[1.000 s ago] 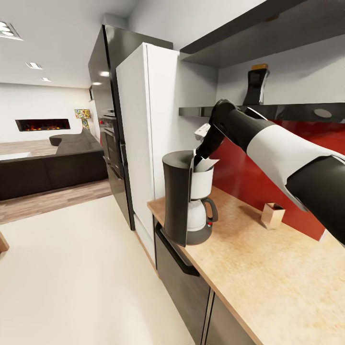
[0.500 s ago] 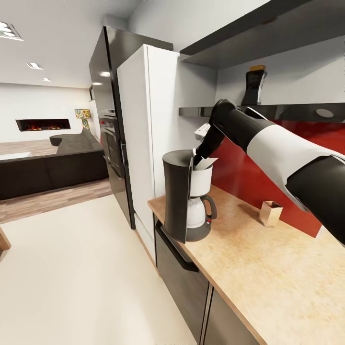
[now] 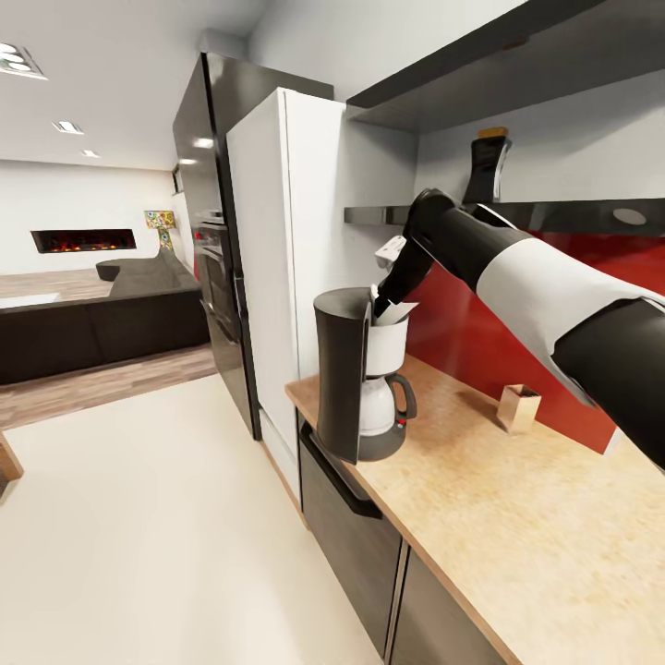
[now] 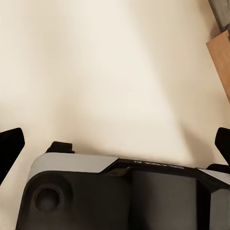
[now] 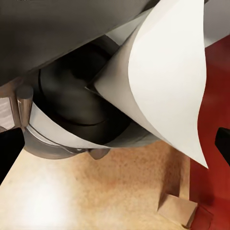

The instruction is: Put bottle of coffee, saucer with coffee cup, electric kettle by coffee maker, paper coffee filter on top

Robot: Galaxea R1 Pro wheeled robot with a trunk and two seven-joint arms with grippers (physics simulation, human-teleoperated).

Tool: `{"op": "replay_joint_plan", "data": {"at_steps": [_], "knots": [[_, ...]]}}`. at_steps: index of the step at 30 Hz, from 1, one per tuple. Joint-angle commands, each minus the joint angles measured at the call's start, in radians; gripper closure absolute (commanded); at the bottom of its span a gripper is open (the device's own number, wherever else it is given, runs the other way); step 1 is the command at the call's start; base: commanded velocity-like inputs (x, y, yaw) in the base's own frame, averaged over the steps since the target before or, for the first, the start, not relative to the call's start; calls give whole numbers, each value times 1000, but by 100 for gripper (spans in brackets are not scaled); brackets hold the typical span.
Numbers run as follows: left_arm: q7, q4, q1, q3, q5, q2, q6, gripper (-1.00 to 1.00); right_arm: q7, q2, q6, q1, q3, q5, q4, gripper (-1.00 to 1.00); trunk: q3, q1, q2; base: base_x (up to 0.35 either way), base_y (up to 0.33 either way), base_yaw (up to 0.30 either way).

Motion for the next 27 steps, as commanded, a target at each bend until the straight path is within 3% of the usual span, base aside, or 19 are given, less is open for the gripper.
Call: {"op": "replay_joint_plan", "data": {"at_steps": [1,25,27], "knots": [[0,-2,0,2,2,-1,-1,-100,9,0,1,-1,1,11,-1,-100,-1,0,-1,-32,0,0],[0,0,0,2,2,-1,-1,-100,10,-26,1,-2,1,9,-4,-100,-1,0,-1,-160,0,0],[0,-1,0,2,2,-1,-1,-100,11,-47,1,-2,1,8,-27,-100,-1,0,-1,-35,0,0]]}}
